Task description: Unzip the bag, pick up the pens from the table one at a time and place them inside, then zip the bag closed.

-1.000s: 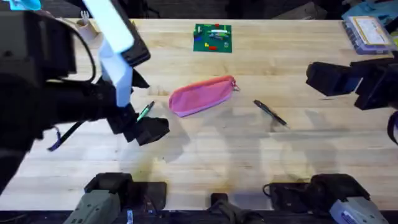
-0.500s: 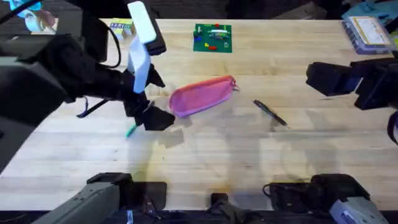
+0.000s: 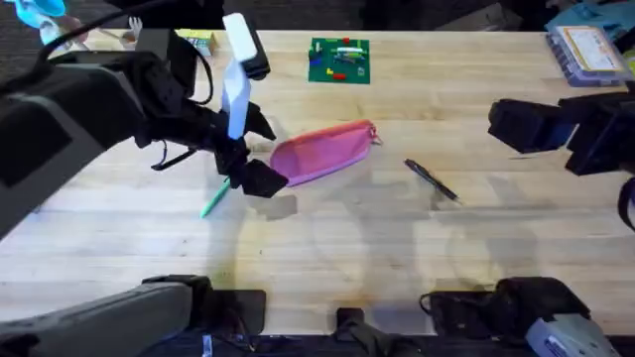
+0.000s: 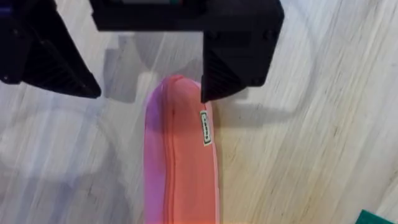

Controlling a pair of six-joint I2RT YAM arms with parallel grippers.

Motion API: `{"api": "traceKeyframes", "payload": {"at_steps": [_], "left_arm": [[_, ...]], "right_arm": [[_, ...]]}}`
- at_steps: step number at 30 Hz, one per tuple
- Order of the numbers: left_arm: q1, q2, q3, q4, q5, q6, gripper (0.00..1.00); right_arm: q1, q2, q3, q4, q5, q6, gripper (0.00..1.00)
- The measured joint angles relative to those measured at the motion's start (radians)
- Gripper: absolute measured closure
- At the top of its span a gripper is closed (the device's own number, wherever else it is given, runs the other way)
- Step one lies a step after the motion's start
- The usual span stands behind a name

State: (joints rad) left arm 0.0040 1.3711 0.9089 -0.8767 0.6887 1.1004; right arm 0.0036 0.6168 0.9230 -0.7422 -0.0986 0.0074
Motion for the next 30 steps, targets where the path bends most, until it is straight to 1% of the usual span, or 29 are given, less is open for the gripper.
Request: {"api": "traceKeyframes", "payload": {"at_steps": [2,4,5,8,9,10,11,12,13,14,25,30], "left_arm": [[0.000,0.012,0.000,0.007,0.009,0.000,0.004],[0.000,0.019,0.000,0.010,0.017,0.000,0.086],[0.000,0.018,0.000,0.018,0.025,0.001,0.297],[0.000,0.018,0.000,0.027,0.026,0.001,0.497],[0.000,0.018,0.000,0.032,0.026,0.000,0.581],[0.000,0.018,0.000,0.035,0.025,0.000,0.687],[0.000,0.019,0.001,0.039,0.024,0.002,0.819],[0.000,0.020,0.001,0.042,0.024,0.004,0.919],[0.000,0.023,0.001,0.045,0.024,0.004,0.947],[0.000,0.024,0.001,0.045,0.025,0.004,0.953],[0.000,0.025,0.001,0.048,0.025,0.003,0.957],[0.000,0.025,0.001,0.048,0.025,0.004,0.957]], "right_arm": [[0.000,0.000,0.000,0.000,0.000,0.000,0.005],[0.000,0.000,0.000,0.000,0.000,0.000,0.004],[0.000,0.000,0.000,0.000,0.000,0.000,0.004],[0.000,0.000,0.000,0.000,0.000,0.000,0.004],[0.000,0.000,0.000,0.000,0.000,0.000,0.004],[0.000,0.000,0.000,0.000,0.000,0.000,0.003],[0.000,0.000,0.000,0.000,0.000,0.000,0.004],[0.000,0.000,0.000,0.000,0.000,0.000,0.004],[0.000,0.000,0.000,0.000,0.000,0.000,0.004],[0.000,0.000,0.000,0.000,0.000,0.000,0.004],[0.000,0.000,0.000,0.002,0.000,0.000,0.004],[0.000,0.000,0.000,0.002,0.000,0.042,0.004]]}}
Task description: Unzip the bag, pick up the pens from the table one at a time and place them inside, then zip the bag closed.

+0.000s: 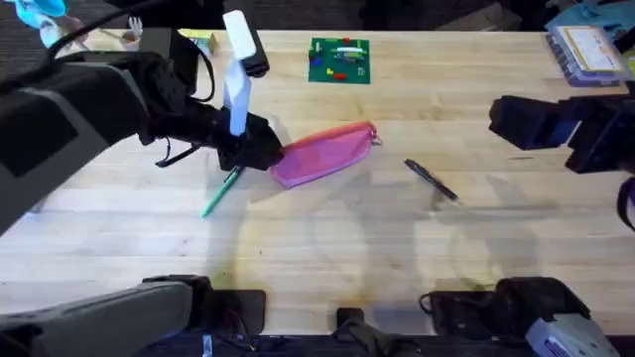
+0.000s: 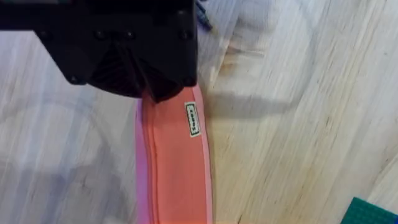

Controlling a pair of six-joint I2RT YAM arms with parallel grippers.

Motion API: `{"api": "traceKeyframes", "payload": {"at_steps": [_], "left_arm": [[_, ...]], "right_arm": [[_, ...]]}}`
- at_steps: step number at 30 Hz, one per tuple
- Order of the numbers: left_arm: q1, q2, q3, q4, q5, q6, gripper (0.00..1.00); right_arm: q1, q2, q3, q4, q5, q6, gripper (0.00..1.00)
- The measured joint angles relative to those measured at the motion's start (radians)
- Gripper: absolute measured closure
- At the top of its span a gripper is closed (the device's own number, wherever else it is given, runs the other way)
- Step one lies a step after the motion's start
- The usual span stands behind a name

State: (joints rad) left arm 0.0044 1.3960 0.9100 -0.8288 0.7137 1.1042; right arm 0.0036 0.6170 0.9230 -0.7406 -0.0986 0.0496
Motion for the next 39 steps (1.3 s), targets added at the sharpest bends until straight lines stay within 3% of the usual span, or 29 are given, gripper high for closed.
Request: {"api": "traceKeyframes", "payload": {"at_steps": [8,22,30,39], "left_arm": [[0.000,0.000,0.000,0.000,0.000,0.000,0.957],[0.000,0.000,0.000,0.000,0.000,0.000,0.958],[0.000,0.000,0.000,0.000,0.000,0.000,0.958],[0.000,0.000,0.000,0.000,0.000,0.000,0.958]], "right_arm": [[0.000,0.025,0.000,0.002,-0.029,0.026,0.004],[0.000,0.268,0.000,0.019,-0.256,-0.111,0.004],[0.000,0.403,0.010,0.028,-0.304,-0.152,0.004],[0.000,0.475,0.086,0.030,-0.345,-0.290,0.006]]}}
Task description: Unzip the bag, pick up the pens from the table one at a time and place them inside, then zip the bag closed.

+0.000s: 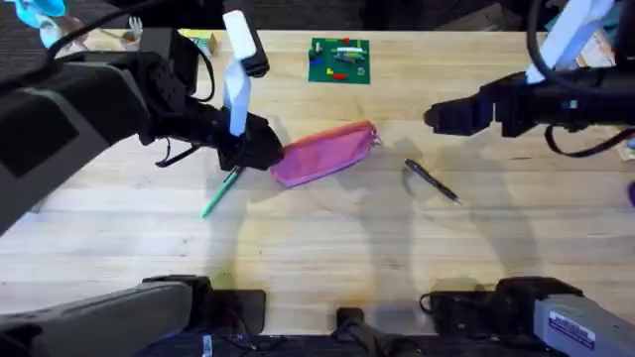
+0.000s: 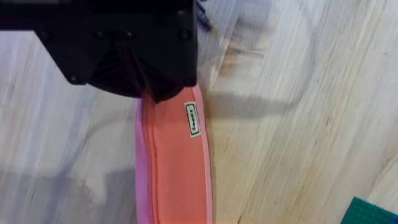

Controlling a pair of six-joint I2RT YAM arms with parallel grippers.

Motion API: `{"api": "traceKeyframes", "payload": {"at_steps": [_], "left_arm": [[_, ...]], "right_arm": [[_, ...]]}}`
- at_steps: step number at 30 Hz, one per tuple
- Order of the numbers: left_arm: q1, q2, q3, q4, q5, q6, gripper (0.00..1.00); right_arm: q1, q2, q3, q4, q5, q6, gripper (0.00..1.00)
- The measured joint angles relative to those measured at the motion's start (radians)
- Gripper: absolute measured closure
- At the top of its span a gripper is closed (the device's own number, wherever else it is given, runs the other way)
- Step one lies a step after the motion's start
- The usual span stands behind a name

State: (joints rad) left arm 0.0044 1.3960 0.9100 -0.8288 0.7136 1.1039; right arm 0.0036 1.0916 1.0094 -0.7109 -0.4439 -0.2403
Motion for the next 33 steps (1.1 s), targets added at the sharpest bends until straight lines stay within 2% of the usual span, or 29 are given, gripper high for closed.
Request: {"api": "traceKeyframes", "payload": {"at_steps": [5,13,19,24,33], "left_arm": [[0.000,0.000,0.000,0.000,0.000,0.000,0.958],[0.000,0.000,0.000,0.000,0.000,0.000,0.958],[0.000,0.000,0.000,0.000,0.000,0.000,0.958],[0.000,0.000,0.000,0.007,0.000,0.000,0.958],[0.000,0.000,0.000,0.008,0.000,0.000,0.958]], "right_arm": [[0.000,0.034,0.005,0.001,-0.006,-0.125,0.006],[0.000,0.047,0.005,0.035,-0.006,-0.429,0.005],[0.000,0.047,0.006,0.045,-0.008,-0.533,0.005],[0.000,0.065,0.007,0.102,-0.082,-0.583,0.005],[0.000,0.166,0.007,0.089,-0.253,-0.719,0.004]]}}
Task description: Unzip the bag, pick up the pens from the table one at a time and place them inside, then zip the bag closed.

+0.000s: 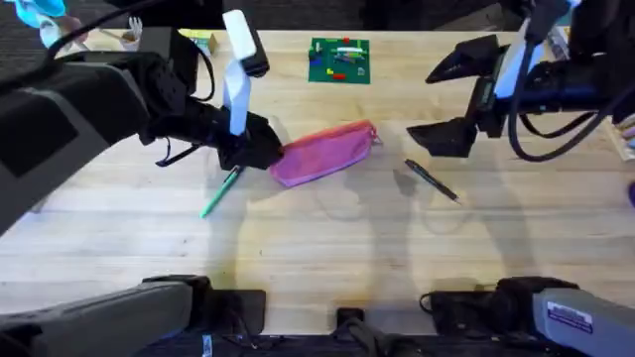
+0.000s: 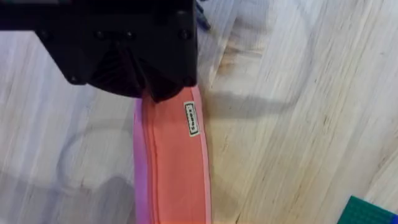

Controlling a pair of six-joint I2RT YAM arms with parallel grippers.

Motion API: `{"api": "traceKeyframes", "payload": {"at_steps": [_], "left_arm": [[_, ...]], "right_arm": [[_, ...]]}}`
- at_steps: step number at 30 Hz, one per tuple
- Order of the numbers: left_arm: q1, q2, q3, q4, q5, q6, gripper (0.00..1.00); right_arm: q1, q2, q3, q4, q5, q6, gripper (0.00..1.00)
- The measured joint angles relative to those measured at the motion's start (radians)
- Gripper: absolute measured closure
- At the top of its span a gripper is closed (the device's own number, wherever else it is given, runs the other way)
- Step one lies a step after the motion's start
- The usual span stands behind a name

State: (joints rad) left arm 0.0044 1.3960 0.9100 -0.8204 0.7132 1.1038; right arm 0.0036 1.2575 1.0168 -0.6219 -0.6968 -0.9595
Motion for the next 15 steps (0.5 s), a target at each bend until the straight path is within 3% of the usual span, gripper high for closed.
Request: {"api": "traceKeyframes", "payload": {"at_steps": [15], "left_arm": [[0.000,0.000,0.000,0.002,0.000,0.000,0.958]], "right_arm": [[0.000,0.089,0.000,-0.071,-0.051,-0.075,0.004]]}}
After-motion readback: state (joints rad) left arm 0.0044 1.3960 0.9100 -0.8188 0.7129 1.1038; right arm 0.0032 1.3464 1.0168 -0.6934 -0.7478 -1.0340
